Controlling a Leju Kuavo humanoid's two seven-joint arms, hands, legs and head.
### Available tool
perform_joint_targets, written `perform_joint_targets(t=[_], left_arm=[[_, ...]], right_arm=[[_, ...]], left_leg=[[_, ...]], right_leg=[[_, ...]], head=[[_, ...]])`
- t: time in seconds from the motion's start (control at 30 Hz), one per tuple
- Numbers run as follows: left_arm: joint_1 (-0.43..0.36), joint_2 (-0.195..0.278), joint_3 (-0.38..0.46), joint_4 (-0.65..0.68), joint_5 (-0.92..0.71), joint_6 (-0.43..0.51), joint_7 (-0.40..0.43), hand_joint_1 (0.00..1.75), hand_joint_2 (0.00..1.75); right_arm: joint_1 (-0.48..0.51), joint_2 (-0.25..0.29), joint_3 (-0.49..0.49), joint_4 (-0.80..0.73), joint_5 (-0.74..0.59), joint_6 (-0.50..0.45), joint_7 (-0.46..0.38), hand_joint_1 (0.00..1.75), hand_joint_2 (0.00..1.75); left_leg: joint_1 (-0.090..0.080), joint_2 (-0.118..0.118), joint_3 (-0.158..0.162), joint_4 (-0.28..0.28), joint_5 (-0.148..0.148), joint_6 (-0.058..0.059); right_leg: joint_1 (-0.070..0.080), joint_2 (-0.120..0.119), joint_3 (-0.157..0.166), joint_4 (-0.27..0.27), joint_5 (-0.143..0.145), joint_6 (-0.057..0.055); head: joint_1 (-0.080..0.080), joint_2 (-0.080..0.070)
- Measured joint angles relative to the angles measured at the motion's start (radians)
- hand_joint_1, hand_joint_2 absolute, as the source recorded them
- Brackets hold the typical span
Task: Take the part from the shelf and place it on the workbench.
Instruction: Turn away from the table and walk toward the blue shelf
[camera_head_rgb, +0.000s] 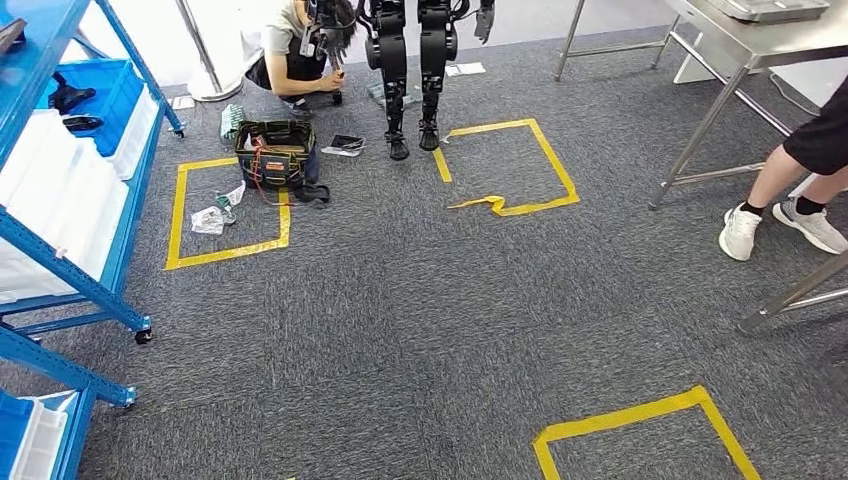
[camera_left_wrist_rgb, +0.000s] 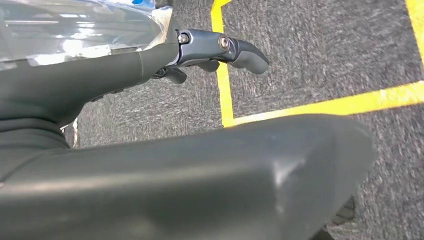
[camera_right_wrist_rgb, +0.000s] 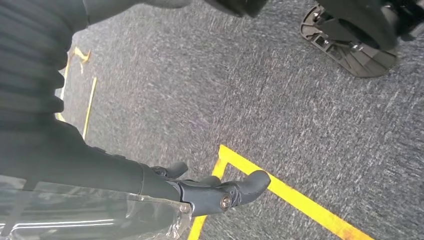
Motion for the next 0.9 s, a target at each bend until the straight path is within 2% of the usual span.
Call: perform_joint_targets(t=[0.03,0.07,0.1,0.13,0.17,0.2,0.23,0.27,0.3,0.33,0.37,0.4,0.43,0.5,0.53,0.57,0.63,0.67,0.7,0.73,0.77,0.8,0.87,0.9], left_arm=[[0.001,0.000,-0.001,0.000,-0.004,-0.003,-0.002,0.00,0.00],[0.000,0.000,-0.001,0.000,-0.008,-0.005,-0.004,0.00,0.00],[0.000,0.000,-0.002,0.000,-0.012,-0.008,-0.005,0.00,0.00],[-0.001,0.000,-0.004,0.000,-0.016,-0.010,-0.005,0.00,0.00],[-0.002,0.000,-0.006,0.000,-0.019,-0.012,-0.006,0.00,0.00],[-0.001,0.000,-0.008,0.000,-0.022,-0.013,-0.006,0.00,0.00],[0.000,0.000,-0.010,0.000,-0.024,-0.014,-0.006,0.00,0.00],[0.001,0.000,-0.012,0.000,-0.025,-0.015,-0.005,0.00,0.00],[0.001,0.000,-0.013,0.000,-0.027,-0.016,-0.005,0.00,0.00],[0.001,0.000,-0.015,0.000,-0.029,-0.017,-0.006,0.00,0.00],[0.001,0.000,-0.017,0.000,-0.030,-0.018,-0.006,0.00,0.00],[0.000,0.000,-0.019,0.000,-0.031,-0.019,-0.006,0.00,0.00],[0.001,0.001,-0.021,0.000,-0.031,-0.020,-0.006,0.00,0.00],[0.003,0.002,-0.025,0.000,-0.032,-0.023,-0.006,0.00,0.00],[0.004,0.003,-0.026,0.000,-0.033,-0.024,-0.006,0.00,0.00],[0.005,0.003,-0.026,0.000,-0.034,-0.025,-0.006,0.00,0.00],[0.004,0.004,-0.028,0.000,-0.035,-0.025,-0.006,0.00,0.00],[0.003,0.004,-0.029,0.000,-0.035,-0.025,-0.006,0.00,0.00],[0.003,0.004,-0.030,0.000,-0.036,-0.026,-0.006,0.00,0.00],[0.003,0.004,-0.030,0.000,-0.037,-0.026,-0.006,0.00,0.00],[0.004,0.004,-0.031,0.000,-0.038,-0.027,-0.006,0.00,0.00],[0.005,0.004,-0.031,0.000,-0.039,-0.027,-0.006,0.00,0.00],[0.004,0.006,-0.031,0.000,-0.039,-0.027,-0.005,0.00,0.00],[0.002,0.006,-0.031,0.000,-0.039,-0.027,-0.005,0.00,0.00]], right_arm=[[0.003,-0.001,-0.002,0.000,-0.004,-0.005,-0.003,0.00,1.75],[0.008,-0.002,-0.004,0.000,-0.008,-0.010,-0.006,0.00,1.75],[0.013,-0.002,-0.008,0.000,-0.012,-0.014,-0.008,0.00,1.75],[0.020,-0.003,-0.011,0.000,-0.016,-0.017,-0.010,0.00,1.75],[0.027,-0.003,-0.014,0.000,-0.018,-0.020,-0.010,0.00,1.75],[0.033,-0.004,-0.017,0.000,-0.020,-0.022,-0.011,0.00,1.75],[0.038,-0.004,-0.019,0.000,-0.022,-0.023,-0.012,0.00,1.75],[0.040,-0.004,-0.021,0.000,-0.022,-0.024,-0.013,0.00,1.75],[0.041,-0.005,-0.022,0.000,-0.023,-0.025,-0.014,0.00,1.75],[0.041,-0.005,-0.023,0.000,-0.023,-0.026,-0.015,0.00,1.75],[0.041,-0.005,-0.024,0.000,-0.024,-0.027,-0.016,0.00,1.75],[0.041,-0.005,-0.025,0.000,-0.024,-0.028,-0.017,0.00,1.75],[0.042,-0.004,-0.025,0.000,-0.024,-0.030,-0.018,0.00,1.75],[0.043,-0.003,-0.029,0.000,-0.025,-0.032,-0.018,0.00,1.75],[0.043,-0.003,-0.031,0.000,-0.026,-0.033,-0.018,0.00,1.75],[0.043,-0.002,-0.033,0.000,-0.027,-0.034,-0.018,0.00,1.75],[0.045,-0.002,-0.037,0.000,-0.027,-0.035,-0.018,0.00,1.75],[0.048,-0.002,-0.038,0.000,-0.027,-0.035,-0.018,0.00,1.75],[0.051,-0.002,-0.040,0.000,-0.028,-0.035,-0.018,0.00,1.75],[0.053,-0.002,-0.040,0.000,-0.028,-0.035,-0.018,0.00,1.75],[0.054,-0.002,-0.041,0.000,-0.028,-0.035,-0.018,0.00,1.75],[0.053,-0.002,-0.041,0.000,-0.028,-0.036,-0.018,0.00,1.75],[0.053,-0.001,-0.041,0.000,-0.028,-0.036,-0.018,0.00,1.75],[0.053,0.000,-0.041,0.000,-0.028,-0.036,-0.018,0.00,1.75]], left_leg=[[0.002,-0.012,0.000,-0.005,0.005,0.007],[0.006,-0.026,0.000,-0.010,0.010,0.014],[0.009,-0.038,-0.001,-0.012,0.014,0.018],[0.009,-0.054,-0.004,-0.012,0.017,0.021],[0.010,-0.071,-0.006,-0.012,0.018,0.022],[0.010,-0.087,-0.008,-0.011,0.020,0.021],[0.010,-0.104,-0.008,-0.011,0.022,0.020],[0.011,-0.119,-0.008,-0.011,0.023,0.018],[0.012,-0.132,-0.008,-0.010,0.024,0.015],[0.012,-0.145,-0.009,-0.008,0.026,0.011],[0.010,-0.157,-0.012,-0.006,0.027,0.006],[0.009,-0.168,-0.015,-0.004,0.028,0.001],[0.008,-0.178,-0.018,-0.003,0.030,-0.005],[0.010,-0.196,-0.024,-0.005,0.035,-0.015],[0.010,-0.187,-0.029,0.001,0.030,-0.020],[0.009,-0.163,-0.040,0.023,0.013,-0.024],[0.007,-0.092,-0.088,0.129,-0.054,-0.031],[0.008,-0.069,-0.120,0.200,-0.090,-0.034],[0.010,-0.057,-0.145,0.256,-0.112,-0.036],[0.012,-0.052,-0.156,0.282,-0.116,-0.036],[0.013,-0.046,-0.145,0.267,-0.102,-0.036],[0.014,-0.038,-0.113,0.215,-0.074,-0.034],[0.010,0.005,-0.033,0.079,-0.023,-0.026],[0.006,0.022,-0.007,0.033,-0.011,-0.021]], right_leg=[[-0.002,0.024,-0.007,0.017,-0.012,0.003],[-0.004,0.057,-0.027,0.061,-0.035,0.003],[-0.006,0.094,-0.055,0.119,-0.063,0.001],[-0.007,0.116,-0.093,0.199,-0.096,-0.001],[-0.008,0.125,-0.125,0.267,-0.118,-0.001],[-0.008,0.127,-0.143,0.301,-0.124,0.004],[-0.009,0.129,-0.146,0.302,-0.117,0.011],[-0.011,0.132,-0.126,0.254,-0.092,0.021],[-0.014,0.143,-0.093,0.182,-0.061,0.031],[-0.018,0.167,-0.061,0.107,-0.032,0.039],[-0.021,0.186,-0.036,0.049,-0.010,0.039],[-0.023,0.200,-0.023,0.016,0.003,0.035],[-0.021,0.203,-0.019,0.005,0.008,0.027],[-0.020,0.179,-0.016,0.004,0.013,0.010],[-0.021,0.167,-0.014,0.003,0.017,0.003],[-0.023,0.155,-0.014,0.001,0.020,-0.004],[-0.021,0.129,-0.017,0.000,0.022,-0.015],[-0.019,0.112,-0.019,0.000,0.021,-0.018],[-0.016,0.096,-0.020,0.001,0.021,-0.019],[-0.015,0.080,-0.021,0.001,0.020,-0.020],[-0.014,0.066,-0.021,0.001,0.019,-0.021],[-0.014,0.053,-0.020,0.001,0.018,-0.021],[-0.009,0.030,-0.016,0.002,0.014,-0.018],[-0.006,0.019,-0.014,0.003,0.012,-0.015]], head=[[0.001,0.000],[0.002,0.000],[0.004,0.000],[0.005,0.000],[0.005,0.000],[0.005,0.000],[0.005,0.000],[0.005,0.000],[0.005,0.000],[0.006,0.000],[0.006,0.000],[0.005,0.000],[0.005,0.000],[0.003,0.000],[0.003,0.000],[0.001,0.000],[-0.006,0.000],[-0.008,0.000],[-0.008,0.000],[-0.008,0.000],[-0.009,0.000],[-0.009,0.000],[-0.009,0.000],[-0.008,0.000]])
